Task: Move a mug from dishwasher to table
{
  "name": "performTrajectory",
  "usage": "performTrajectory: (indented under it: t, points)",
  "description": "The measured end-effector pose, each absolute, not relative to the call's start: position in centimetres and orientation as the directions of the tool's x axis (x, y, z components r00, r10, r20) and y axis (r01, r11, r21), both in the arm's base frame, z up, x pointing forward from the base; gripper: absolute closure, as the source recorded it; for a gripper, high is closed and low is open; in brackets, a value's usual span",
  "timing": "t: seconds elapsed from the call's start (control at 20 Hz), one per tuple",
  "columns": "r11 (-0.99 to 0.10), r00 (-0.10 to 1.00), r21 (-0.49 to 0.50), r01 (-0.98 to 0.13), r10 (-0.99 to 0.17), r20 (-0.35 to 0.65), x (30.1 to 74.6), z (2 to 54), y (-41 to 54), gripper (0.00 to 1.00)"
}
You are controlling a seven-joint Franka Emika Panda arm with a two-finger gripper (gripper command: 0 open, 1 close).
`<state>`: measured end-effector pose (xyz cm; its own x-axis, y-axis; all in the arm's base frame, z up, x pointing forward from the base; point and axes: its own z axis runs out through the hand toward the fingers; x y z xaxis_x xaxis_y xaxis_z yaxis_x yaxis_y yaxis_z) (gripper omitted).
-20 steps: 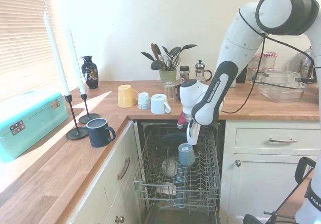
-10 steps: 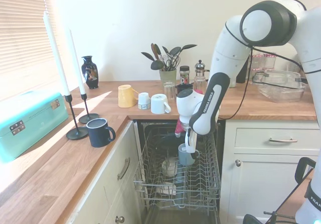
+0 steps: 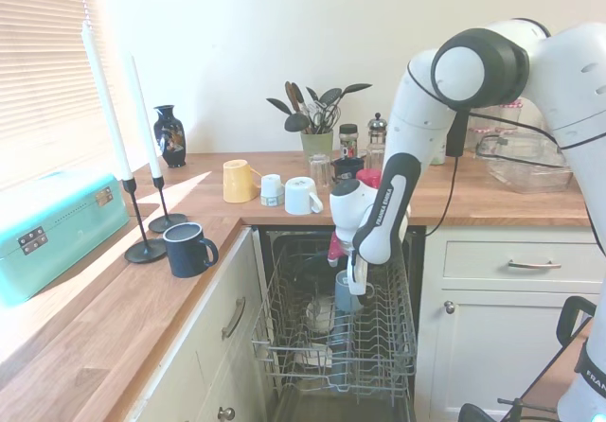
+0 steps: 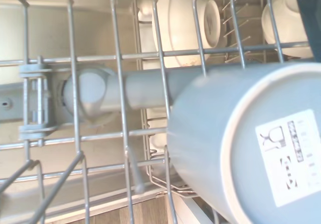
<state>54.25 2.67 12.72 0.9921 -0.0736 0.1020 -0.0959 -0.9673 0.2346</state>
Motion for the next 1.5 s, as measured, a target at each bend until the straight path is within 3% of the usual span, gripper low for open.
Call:
performTrajectory:
  t: [0.75,1.5]
  points:
    - [-0.978,0.989,0.160,-0.135,-0.123,0.084,55.5,12.6,1.7,0.00]
    - [-0.986,0.992,0.166,-0.030,-0.010,0.123,54.3,11.3,1.5,0.00]
